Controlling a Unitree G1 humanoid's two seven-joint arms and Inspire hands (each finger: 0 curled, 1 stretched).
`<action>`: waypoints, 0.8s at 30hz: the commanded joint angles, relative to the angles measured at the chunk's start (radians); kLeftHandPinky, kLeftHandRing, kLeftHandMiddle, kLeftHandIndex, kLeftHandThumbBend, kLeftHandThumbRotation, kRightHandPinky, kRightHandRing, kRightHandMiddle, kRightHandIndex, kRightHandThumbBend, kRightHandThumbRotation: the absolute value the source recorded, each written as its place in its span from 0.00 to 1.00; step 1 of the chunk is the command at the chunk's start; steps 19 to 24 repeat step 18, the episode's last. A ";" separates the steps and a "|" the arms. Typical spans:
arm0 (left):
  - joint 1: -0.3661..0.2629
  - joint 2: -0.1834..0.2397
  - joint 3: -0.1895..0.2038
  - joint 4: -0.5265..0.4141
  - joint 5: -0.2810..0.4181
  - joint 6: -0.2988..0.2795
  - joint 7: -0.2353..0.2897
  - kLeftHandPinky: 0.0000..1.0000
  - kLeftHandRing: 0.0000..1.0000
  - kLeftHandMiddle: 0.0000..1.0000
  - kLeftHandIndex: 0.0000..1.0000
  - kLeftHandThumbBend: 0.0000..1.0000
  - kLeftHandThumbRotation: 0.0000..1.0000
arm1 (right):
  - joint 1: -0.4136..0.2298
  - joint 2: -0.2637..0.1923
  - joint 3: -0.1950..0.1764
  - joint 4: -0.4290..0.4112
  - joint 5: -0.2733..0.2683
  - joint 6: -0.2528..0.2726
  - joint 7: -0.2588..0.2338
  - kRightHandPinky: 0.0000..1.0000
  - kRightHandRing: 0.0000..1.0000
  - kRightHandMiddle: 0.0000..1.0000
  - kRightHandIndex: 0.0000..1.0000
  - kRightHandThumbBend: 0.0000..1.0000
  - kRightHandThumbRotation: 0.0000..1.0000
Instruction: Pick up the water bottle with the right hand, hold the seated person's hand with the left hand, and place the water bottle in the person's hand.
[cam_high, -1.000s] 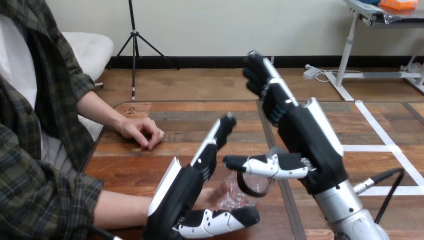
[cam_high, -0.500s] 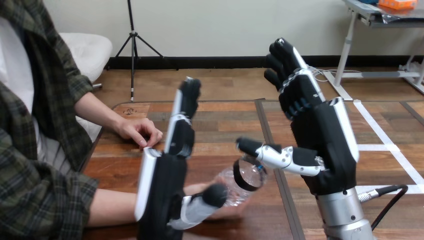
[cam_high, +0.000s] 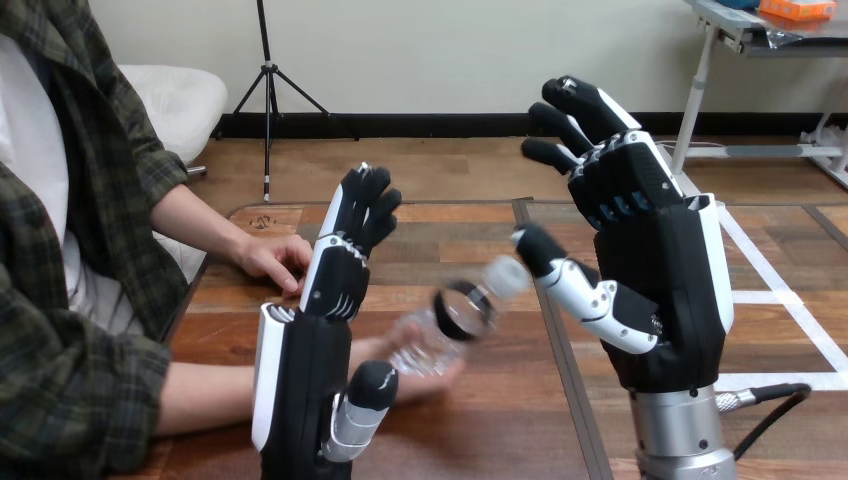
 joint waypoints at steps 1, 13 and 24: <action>-0.031 -0.071 -0.013 -0.006 0.028 -0.017 0.010 0.82 0.86 0.91 0.92 0.81 1.00 | -0.016 0.032 -0.005 0.013 0.031 -0.034 -0.004 0.66 0.78 0.81 0.73 0.49 0.29; -0.014 -0.077 -0.025 -0.019 0.063 -0.023 0.041 0.74 0.82 0.87 0.88 0.80 1.00 | 0.008 0.059 -0.015 0.016 0.012 -0.060 -0.025 0.56 0.71 0.77 0.66 0.41 0.36; -0.007 -0.081 -0.022 -0.025 0.089 -0.028 0.060 0.71 0.80 0.85 0.88 0.80 1.00 | 0.020 0.068 -0.016 0.017 0.003 -0.067 -0.040 0.54 0.69 0.75 0.64 0.39 0.38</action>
